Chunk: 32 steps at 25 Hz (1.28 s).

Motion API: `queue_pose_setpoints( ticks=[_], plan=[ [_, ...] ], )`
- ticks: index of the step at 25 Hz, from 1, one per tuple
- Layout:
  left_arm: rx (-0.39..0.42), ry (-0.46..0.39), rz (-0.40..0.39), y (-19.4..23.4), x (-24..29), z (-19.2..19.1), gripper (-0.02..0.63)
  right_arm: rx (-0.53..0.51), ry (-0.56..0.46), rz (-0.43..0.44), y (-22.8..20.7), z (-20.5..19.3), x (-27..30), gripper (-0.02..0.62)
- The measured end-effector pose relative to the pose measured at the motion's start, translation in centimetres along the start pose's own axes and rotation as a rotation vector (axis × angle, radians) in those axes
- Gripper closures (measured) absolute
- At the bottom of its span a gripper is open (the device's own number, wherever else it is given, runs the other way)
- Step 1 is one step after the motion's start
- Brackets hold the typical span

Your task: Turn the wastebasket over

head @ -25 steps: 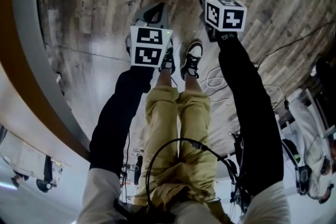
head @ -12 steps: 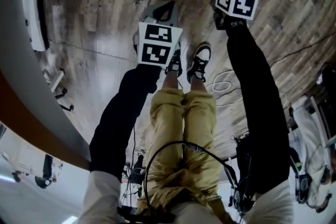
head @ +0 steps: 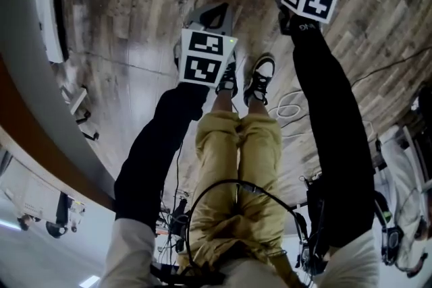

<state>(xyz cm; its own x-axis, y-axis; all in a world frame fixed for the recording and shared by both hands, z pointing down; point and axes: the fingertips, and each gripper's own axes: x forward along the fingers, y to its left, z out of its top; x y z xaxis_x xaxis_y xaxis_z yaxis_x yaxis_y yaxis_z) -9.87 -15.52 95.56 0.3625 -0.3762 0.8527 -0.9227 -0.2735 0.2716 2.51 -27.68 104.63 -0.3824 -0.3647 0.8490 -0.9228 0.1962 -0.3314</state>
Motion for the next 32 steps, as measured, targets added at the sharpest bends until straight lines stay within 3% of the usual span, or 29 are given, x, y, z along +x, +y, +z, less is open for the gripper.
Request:
queue_pose_setpoints(
  ticks=[8,12,17,20,22,27,32],
  plan=[
    [0.027,-0.004,-0.021,-3.4,-0.4,2.6,0.609,-0.338,0.040,-0.115,-0.9,0.3,-5.4,0.539],
    [0.054,0.002,-0.043,-5.3,0.1,3.3,0.609,-0.513,0.037,-0.212,-2.7,0.5,-7.7,0.540],
    [0.078,0.012,-0.057,-7.0,1.0,3.3,0.609,-0.885,0.034,-0.323,-4.4,0.7,-9.3,0.540],
    [0.080,0.020,-0.057,-7.3,1.2,2.8,0.609,-1.076,0.083,-0.287,-3.8,-2.3,-8.5,0.540],
    [0.079,0.029,-0.052,-7.2,1.2,2.3,0.609,-1.142,0.129,-0.225,-3.2,-5.3,-8.1,0.540],
    [0.072,0.058,-0.033,-6.6,1.1,0.6,0.609,-1.245,0.275,-0.045,-1.7,-13.1,-7.4,0.538],
    [0.068,0.061,-0.025,-6.2,0.9,0.1,0.609,-1.278,0.368,0.094,-0.7,-16.3,-6.6,0.534]
  ],
)
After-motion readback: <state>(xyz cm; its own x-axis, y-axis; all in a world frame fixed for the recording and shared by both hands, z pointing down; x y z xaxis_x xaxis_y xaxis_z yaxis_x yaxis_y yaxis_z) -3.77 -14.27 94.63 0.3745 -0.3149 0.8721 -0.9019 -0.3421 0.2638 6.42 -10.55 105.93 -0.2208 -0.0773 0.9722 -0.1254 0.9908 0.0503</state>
